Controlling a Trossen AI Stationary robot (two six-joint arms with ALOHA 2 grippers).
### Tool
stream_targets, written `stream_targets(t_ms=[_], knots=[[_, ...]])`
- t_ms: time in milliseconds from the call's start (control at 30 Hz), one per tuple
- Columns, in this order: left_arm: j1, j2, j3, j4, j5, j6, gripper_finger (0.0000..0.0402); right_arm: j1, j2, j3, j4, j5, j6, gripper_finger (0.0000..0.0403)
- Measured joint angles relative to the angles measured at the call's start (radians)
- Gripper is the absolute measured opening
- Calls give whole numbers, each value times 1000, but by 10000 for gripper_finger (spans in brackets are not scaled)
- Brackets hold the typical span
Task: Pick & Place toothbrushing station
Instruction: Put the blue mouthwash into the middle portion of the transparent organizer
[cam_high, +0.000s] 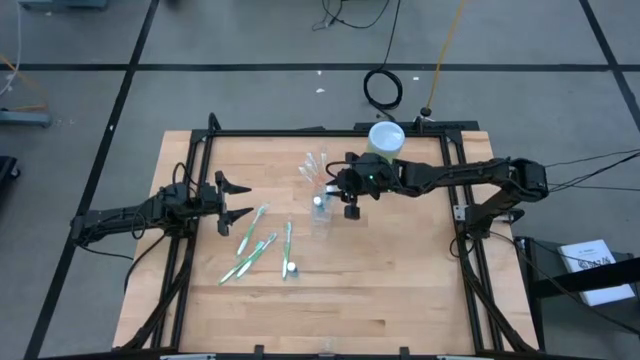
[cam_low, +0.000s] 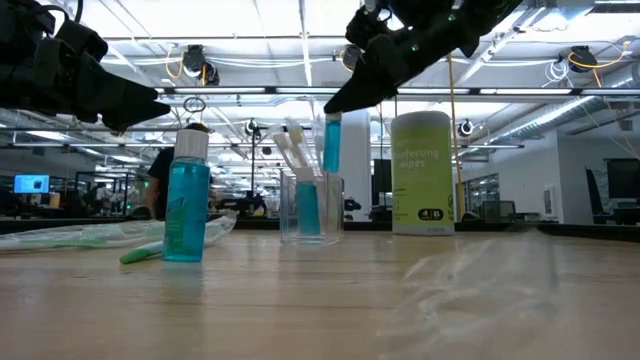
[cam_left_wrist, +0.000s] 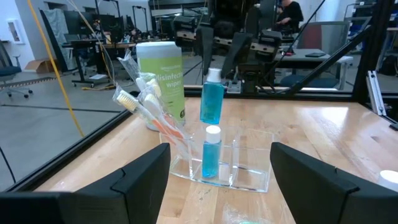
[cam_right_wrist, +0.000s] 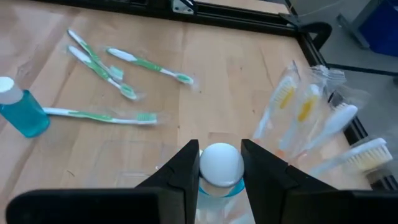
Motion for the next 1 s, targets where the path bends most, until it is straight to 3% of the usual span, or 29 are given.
stream_targets(t_ms=[1000], knots=[[0,0,0,0,0,0,285,0,135,-2,19,-3,14,91]])
